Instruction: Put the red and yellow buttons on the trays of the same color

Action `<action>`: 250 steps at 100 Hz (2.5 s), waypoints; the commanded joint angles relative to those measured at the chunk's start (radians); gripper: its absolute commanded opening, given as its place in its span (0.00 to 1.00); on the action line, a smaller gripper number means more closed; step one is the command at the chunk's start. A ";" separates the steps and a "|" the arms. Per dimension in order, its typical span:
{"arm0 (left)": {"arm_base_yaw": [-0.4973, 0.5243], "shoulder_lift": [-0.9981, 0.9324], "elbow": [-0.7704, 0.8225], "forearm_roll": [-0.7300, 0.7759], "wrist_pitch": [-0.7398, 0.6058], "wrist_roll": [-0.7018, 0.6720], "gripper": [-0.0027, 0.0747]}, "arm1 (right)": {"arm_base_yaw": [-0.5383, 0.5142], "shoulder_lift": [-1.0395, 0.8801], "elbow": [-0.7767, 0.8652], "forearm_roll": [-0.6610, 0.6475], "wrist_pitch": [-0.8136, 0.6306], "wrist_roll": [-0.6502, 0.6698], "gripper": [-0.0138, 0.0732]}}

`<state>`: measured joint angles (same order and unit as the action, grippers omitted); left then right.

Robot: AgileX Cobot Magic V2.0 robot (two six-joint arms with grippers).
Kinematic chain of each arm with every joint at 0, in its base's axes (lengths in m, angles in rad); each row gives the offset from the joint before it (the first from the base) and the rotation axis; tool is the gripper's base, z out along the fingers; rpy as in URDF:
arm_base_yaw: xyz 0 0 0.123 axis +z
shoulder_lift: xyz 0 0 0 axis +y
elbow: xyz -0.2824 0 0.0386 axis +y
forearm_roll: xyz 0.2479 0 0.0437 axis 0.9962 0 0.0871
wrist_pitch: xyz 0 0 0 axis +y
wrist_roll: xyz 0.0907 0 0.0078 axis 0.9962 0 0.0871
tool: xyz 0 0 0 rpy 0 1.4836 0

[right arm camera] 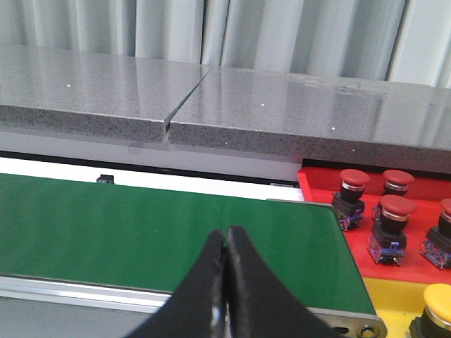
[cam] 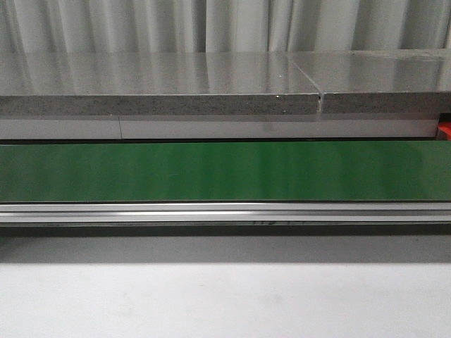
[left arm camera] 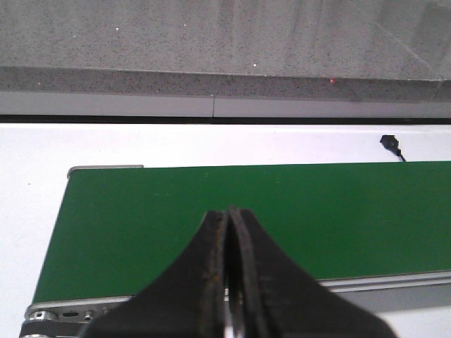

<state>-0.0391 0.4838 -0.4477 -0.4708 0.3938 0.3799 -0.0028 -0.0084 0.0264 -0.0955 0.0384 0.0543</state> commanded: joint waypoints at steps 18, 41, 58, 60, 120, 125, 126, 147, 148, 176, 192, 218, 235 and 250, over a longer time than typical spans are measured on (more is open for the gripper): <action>-0.008 0.003 -0.024 0.047 -0.105 -0.046 0.01 | -0.001 -0.018 -0.010 -0.002 -0.081 0.001 0.02; -0.008 -0.074 0.023 0.323 -0.179 -0.352 0.01 | -0.001 -0.018 -0.010 -0.002 -0.081 0.001 0.02; -0.008 -0.185 0.106 0.471 -0.250 -0.447 0.01 | -0.001 -0.018 -0.010 -0.002 -0.081 0.001 0.02; -0.008 -0.201 0.117 0.494 -0.258 -0.466 0.01 | -0.001 -0.018 -0.010 -0.002 -0.081 0.001 0.02; -0.008 -0.526 0.413 0.582 -0.367 -0.559 0.01 | -0.001 -0.016 -0.010 -0.002 -0.081 0.001 0.02; -0.008 -0.526 0.431 0.582 -0.410 -0.559 0.01 | -0.001 -0.016 -0.010 -0.002 -0.081 0.001 0.02; -0.008 -0.526 0.436 0.582 -0.415 -0.559 0.01 | -0.001 -0.016 -0.010 -0.002 -0.081 0.001 0.02; -0.008 -0.526 0.480 0.582 -0.475 -0.559 0.01 | -0.001 -0.016 -0.010 -0.002 -0.081 0.001 0.02; -0.008 -0.526 0.480 0.582 -0.475 -0.559 0.01 | -0.001 -0.016 -0.010 -0.002 -0.081 0.001 0.02; -0.008 -0.526 0.480 0.582 -0.477 -0.559 0.01 | -0.001 -0.016 -0.010 -0.002 -0.081 0.001 0.02; -0.008 -0.526 0.480 0.582 -0.477 -0.559 0.01 | -0.001 -0.016 -0.010 -0.002 -0.081 0.001 0.02; -0.008 -0.526 0.480 0.582 -0.477 -0.559 0.01 | -0.001 -0.016 -0.010 -0.002 -0.081 0.001 0.02; -0.008 -0.526 0.480 0.582 -0.477 -0.559 0.01 | -0.001 -0.016 -0.010 -0.002 -0.081 0.001 0.02; -0.008 -0.526 0.480 0.582 -0.477 -0.559 0.01 | -0.001 -0.016 -0.010 -0.002 -0.081 0.001 0.02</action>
<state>-0.0391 -0.0048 0.0000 0.1116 0.0000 -0.1685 -0.0028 -0.0084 0.0264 -0.0955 0.0363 0.0557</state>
